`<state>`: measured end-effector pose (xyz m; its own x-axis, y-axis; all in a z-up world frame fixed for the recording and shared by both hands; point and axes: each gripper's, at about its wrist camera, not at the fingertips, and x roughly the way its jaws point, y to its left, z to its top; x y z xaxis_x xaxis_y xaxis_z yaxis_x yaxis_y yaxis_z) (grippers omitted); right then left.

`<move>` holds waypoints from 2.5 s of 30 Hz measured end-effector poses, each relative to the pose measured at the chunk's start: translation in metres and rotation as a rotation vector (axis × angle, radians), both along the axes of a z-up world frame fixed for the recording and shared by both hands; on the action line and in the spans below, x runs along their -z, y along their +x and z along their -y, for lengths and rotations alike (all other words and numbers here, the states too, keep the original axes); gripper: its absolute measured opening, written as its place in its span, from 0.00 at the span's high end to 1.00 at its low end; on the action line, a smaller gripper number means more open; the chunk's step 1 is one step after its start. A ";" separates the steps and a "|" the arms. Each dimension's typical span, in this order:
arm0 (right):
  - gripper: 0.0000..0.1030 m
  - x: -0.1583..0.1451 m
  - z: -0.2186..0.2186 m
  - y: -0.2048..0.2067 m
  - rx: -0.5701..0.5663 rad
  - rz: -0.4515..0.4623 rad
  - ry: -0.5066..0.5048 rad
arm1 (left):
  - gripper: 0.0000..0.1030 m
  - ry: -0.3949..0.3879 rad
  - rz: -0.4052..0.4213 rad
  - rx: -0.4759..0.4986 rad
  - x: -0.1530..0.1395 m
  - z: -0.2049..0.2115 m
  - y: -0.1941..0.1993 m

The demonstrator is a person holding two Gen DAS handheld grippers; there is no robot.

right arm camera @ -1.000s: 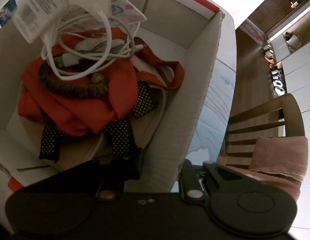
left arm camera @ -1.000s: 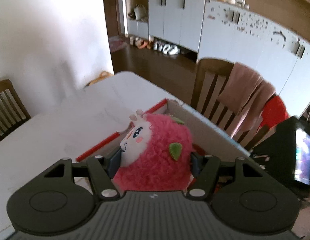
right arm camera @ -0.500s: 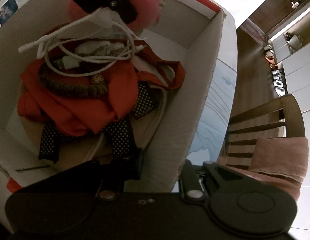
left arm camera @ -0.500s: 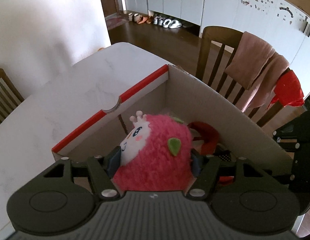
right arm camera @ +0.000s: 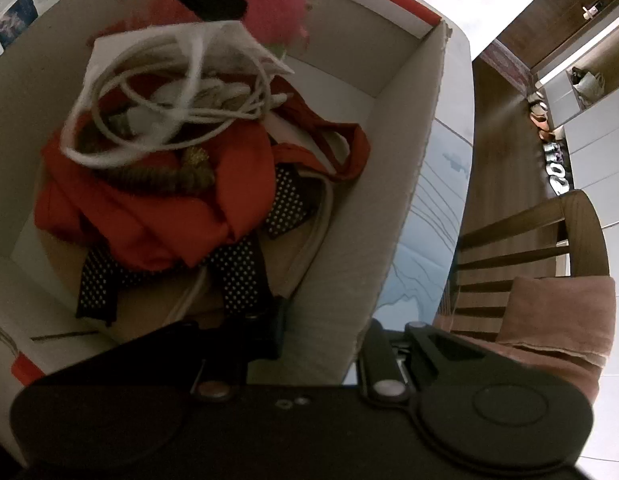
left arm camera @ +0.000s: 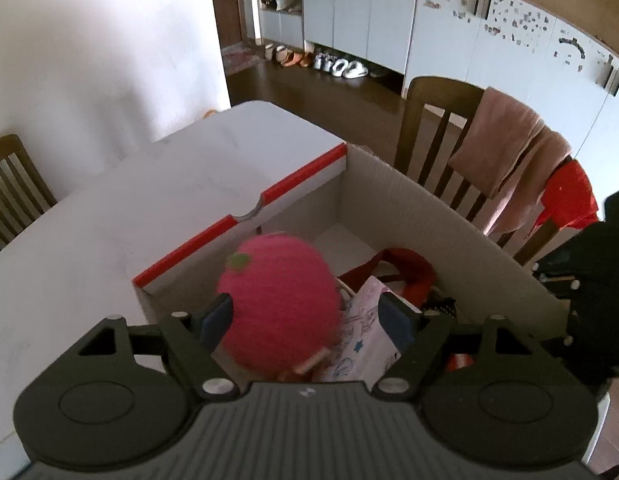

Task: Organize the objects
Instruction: 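Carry the pink plush into the box and open the left gripper, then return the left gripper to the table over the black USB cable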

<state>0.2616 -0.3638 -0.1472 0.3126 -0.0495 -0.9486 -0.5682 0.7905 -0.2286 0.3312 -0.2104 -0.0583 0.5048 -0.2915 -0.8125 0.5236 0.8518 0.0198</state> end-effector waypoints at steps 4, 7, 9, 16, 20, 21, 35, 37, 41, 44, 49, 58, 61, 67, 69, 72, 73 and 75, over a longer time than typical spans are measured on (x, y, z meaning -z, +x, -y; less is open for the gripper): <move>0.84 -0.002 0.000 0.001 -0.003 0.001 -0.003 | 0.21 -0.023 0.023 -0.014 -0.014 -0.012 -0.011; 0.84 -0.003 -0.001 0.001 -0.004 0.002 -0.003 | 0.21 -0.054 0.041 -0.032 -0.024 -0.024 -0.022; 0.85 -0.004 0.000 0.000 -0.004 0.006 0.002 | 0.21 -0.072 0.048 -0.041 -0.028 -0.031 -0.031; 0.86 -0.006 0.003 -0.005 -0.018 0.026 0.023 | 0.21 -0.131 0.080 -0.093 -0.040 -0.059 -0.059; 0.87 -0.009 0.004 -0.007 -0.026 0.030 0.028 | 0.21 -0.180 0.093 -0.131 -0.048 -0.080 -0.077; 0.87 -0.010 0.004 -0.007 -0.029 0.031 0.028 | 0.21 -0.187 0.095 -0.139 -0.050 -0.085 -0.081; 0.90 -0.025 0.007 -0.017 -0.069 0.046 0.055 | 0.21 -0.188 0.138 -0.323 -0.056 -0.164 -0.136; 0.90 -0.026 0.007 -0.018 -0.075 0.052 0.057 | 0.21 -0.182 0.136 -0.354 -0.054 -0.176 -0.143; 0.91 -0.025 0.008 -0.021 -0.078 0.063 0.054 | 0.21 -0.169 0.128 -0.412 -0.048 -0.195 -0.157; 0.91 -0.025 0.010 -0.021 -0.067 0.061 0.053 | 0.21 -0.158 0.123 -0.448 -0.043 -0.207 -0.165; 0.91 -0.025 0.011 -0.020 -0.057 0.053 0.057 | 0.21 -0.144 0.115 -0.496 -0.036 -0.230 -0.173; 0.91 -0.029 0.008 -0.020 -0.026 0.038 0.073 | 0.21 -0.070 0.058 -0.563 -0.005 -0.262 -0.177; 0.91 -0.031 0.007 -0.020 -0.018 0.033 0.077 | 0.21 -0.047 0.035 -0.582 0.006 -0.271 -0.178; 0.91 -0.031 0.009 -0.018 -0.007 0.026 0.081 | 0.21 -0.004 -0.056 -0.643 0.040 -0.294 -0.177; 0.91 -0.032 0.009 -0.018 -0.007 0.026 0.081 | 0.21 0.008 -0.074 -0.664 0.049 -0.300 -0.177; 0.91 -0.031 0.009 -0.016 0.000 0.023 0.081 | 0.21 0.006 -0.092 -0.711 0.057 -0.312 -0.174; 0.91 -0.030 0.009 -0.015 -0.001 0.023 0.080 | 0.21 0.006 -0.098 -0.741 0.060 -0.318 -0.172; 0.91 -0.029 0.009 -0.015 -0.001 0.021 0.078 | 0.21 0.011 -0.100 -0.804 0.064 -0.328 -0.167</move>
